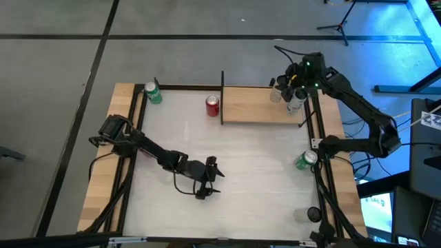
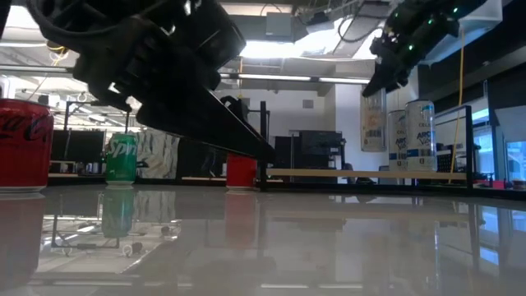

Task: Place canned beverage on shelf
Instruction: Put the left white yellow soda can on the shelf

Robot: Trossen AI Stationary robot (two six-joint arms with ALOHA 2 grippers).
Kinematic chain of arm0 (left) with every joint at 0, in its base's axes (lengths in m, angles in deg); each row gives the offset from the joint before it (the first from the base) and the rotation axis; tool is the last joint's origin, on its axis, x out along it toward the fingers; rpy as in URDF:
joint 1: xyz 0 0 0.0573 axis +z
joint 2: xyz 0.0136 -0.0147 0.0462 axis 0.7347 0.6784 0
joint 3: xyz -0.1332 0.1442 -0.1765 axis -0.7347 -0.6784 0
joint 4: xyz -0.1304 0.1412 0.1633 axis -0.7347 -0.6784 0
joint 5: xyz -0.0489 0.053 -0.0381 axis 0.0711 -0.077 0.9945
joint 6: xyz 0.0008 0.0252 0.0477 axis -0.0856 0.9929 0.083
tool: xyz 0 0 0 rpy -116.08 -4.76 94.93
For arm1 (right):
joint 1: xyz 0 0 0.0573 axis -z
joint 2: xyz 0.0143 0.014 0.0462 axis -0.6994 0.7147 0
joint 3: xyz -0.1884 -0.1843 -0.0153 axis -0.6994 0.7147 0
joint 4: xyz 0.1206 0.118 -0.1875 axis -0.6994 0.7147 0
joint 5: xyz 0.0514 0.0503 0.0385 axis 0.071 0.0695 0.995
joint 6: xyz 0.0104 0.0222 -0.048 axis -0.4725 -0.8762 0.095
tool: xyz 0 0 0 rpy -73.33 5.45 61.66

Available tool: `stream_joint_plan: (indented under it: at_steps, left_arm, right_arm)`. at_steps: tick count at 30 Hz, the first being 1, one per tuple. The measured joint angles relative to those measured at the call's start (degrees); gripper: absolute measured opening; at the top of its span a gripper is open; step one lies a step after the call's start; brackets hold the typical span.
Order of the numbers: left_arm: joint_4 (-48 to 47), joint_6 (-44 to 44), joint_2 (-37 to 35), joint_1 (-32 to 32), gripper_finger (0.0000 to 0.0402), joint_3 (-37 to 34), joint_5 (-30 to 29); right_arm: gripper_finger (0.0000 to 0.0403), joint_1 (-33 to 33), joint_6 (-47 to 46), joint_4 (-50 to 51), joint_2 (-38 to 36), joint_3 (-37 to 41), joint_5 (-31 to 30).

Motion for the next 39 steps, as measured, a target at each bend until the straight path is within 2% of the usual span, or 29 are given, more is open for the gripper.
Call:
stream_joint_plan:
  at_steps: [11,19,35,37,39]
  left_arm:
    - [0.0,-0.1,0.0,0.4,0.0318,0.0,1.3]
    - [0.0,-0.1,0.0,0.5,0.0318,0.0,1.3]
    - [0.0,-0.1,0.0,0.5,0.0318,0.0,1.2]
    - [0.0,-0.1,0.0,0.5,0.0318,0.0,1.2]
    - [0.0,-0.1,0.0,0.5,0.0318,0.0,1.2]
  right_arm:
    - [0.024,3.2,2.3,-2.0,7.1,0.0,0.7]
    - [0.024,3.1,3.5,-5.3,7.4,0.0,2.5]
    - [0.0241,3.1,4.9,-5.2,10.4,-0.1,2.3]
    - [0.0258,3.1,4.9,-5.0,10.4,-0.1,2.1]
    - [0.0294,3.1,4.9,-4.8,10.4,-0.1,1.7]
